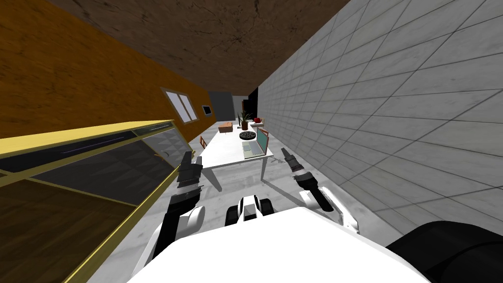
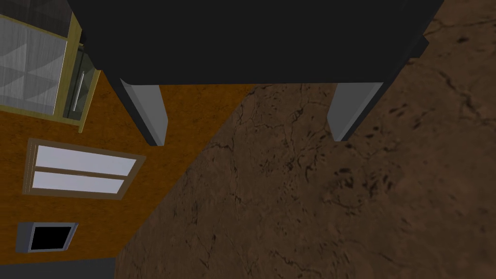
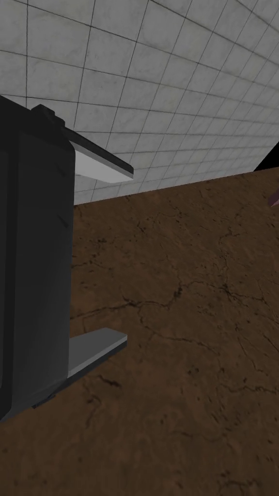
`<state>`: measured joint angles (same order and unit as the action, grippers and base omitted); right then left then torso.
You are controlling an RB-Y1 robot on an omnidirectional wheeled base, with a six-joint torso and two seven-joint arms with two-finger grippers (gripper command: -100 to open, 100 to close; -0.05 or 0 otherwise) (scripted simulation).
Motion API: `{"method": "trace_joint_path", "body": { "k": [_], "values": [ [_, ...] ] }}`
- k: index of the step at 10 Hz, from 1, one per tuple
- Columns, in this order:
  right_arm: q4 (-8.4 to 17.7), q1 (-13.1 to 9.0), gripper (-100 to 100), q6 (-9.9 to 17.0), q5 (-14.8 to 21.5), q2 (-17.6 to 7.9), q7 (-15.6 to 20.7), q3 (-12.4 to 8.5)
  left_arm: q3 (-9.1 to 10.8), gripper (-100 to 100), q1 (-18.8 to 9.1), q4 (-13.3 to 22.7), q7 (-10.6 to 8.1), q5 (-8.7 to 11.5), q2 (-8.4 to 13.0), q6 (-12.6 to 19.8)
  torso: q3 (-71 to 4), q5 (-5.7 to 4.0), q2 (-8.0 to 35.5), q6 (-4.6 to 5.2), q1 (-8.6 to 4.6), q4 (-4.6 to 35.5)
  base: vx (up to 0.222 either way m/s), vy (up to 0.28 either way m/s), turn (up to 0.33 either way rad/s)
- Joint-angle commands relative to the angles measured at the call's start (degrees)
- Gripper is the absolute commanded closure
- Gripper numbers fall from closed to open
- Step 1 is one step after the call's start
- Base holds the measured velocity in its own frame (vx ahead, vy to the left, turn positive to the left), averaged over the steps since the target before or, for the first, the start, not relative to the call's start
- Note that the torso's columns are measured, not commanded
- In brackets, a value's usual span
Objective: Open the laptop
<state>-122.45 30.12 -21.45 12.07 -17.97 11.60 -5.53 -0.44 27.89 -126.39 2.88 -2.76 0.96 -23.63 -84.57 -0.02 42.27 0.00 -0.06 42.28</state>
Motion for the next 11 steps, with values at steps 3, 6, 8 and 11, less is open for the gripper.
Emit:
{"method": "trace_joint_path", "body": {
  "k": [3,6,8,11],
  "values": [
    [2.95,-0.63,-100,1.42,8.2,-6.03,6.52,-3.64,0.0,0,0.0,0.0,0.0,0.0,0.0,0.0,0.0,0.02,0.01,0.0,0.05,0.0,0.063,0.098,-0.064],
    [5.21,-1.28,-100,2.32,13.4,-9.86,10.72,-5.67,0.0,0,0.0,0.0,0.0,0.0,0.0,0.0,0.0,0.01,0.0,0.0,0.01,0.0,0.069,0.088,-0.035],
    [6.92,-1.87,-100,2.89,16.47,-12.29,13.48,-6.82,0.0,0,0.0,0.0,0.0,0.0,0.0,0.0,-0.01,0.02,-0.01,0.0,0.05,0.0,0.076,0.088,-0.011],
    [9.7,-2.92,-100,3.68,20.11,-15.63,17.44,-8.24,0.0,0,0.0,0.0,0.0,0.0,0.0,0.0,0.03,0.02,0.05,0.0,0.06,0.01,0.068,0.096,0.016]
  ]
}}
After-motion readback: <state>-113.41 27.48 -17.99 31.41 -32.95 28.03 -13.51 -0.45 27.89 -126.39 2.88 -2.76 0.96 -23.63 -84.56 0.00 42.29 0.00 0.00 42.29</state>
